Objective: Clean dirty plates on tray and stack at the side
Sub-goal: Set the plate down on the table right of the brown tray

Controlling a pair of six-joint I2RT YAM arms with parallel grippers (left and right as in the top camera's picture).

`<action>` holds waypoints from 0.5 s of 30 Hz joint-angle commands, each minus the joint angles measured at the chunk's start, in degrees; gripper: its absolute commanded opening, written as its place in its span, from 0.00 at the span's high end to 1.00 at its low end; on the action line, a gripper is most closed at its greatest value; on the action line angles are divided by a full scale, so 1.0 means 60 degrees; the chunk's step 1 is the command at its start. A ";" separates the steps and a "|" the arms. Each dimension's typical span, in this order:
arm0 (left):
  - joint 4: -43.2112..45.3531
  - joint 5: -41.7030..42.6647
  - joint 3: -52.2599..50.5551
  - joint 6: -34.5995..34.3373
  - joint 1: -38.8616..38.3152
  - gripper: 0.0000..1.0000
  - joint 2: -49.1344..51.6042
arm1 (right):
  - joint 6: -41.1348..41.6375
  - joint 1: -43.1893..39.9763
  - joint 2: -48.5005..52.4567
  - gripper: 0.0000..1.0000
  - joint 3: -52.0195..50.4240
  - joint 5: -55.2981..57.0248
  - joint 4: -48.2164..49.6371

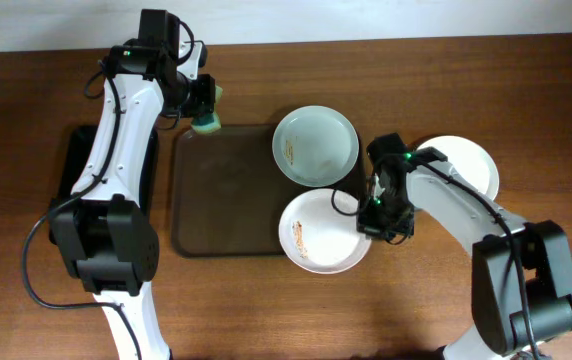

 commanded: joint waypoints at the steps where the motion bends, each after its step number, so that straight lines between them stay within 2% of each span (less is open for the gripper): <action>1: 0.0058 0.0036 0.0117 -0.0051 -0.0058 0.99 -0.0036 | 0.0142 0.0455 0.0011 0.96 0.1490 -0.0342 -0.0175; 3: 0.0055 0.0033 0.0117 -0.0051 -0.0004 0.99 -0.0036 | 0.1202 0.1399 0.0015 0.96 0.1778 -0.0237 0.1078; 5: -0.0113 0.0033 0.0117 -0.0051 0.0109 0.99 -0.0036 | 0.2769 0.2747 0.0200 0.96 0.1778 0.0878 0.2758; 7: -0.0382 0.0033 0.0117 -0.0047 0.0109 0.99 -0.0036 | 0.3588 0.3530 0.0674 0.96 0.1778 0.1931 0.3464; 10: -0.0885 -0.0036 0.0117 -0.0044 0.0106 0.99 -0.0036 | 0.4003 0.4113 0.1494 0.96 0.1778 0.1956 0.3923; 12: -0.1239 -0.0404 0.0117 -0.0040 0.0106 0.99 -0.0036 | 0.3807 0.3985 0.1712 0.95 0.1778 0.1162 0.3876; 13: -0.1308 -0.0401 0.0113 -0.0044 0.0106 0.99 -0.0036 | 0.3486 0.3963 0.1712 0.81 0.1778 0.0976 0.3898; 14: -0.1348 -0.0401 0.0117 -0.0044 0.0106 0.99 -0.0036 | 0.3457 0.3938 0.1712 0.61 0.1789 0.0951 0.3894; 15: -0.1402 -0.0401 0.0113 -0.0040 0.0106 0.99 -0.0036 | 0.3140 0.3836 0.1712 0.56 0.1843 0.0940 0.3891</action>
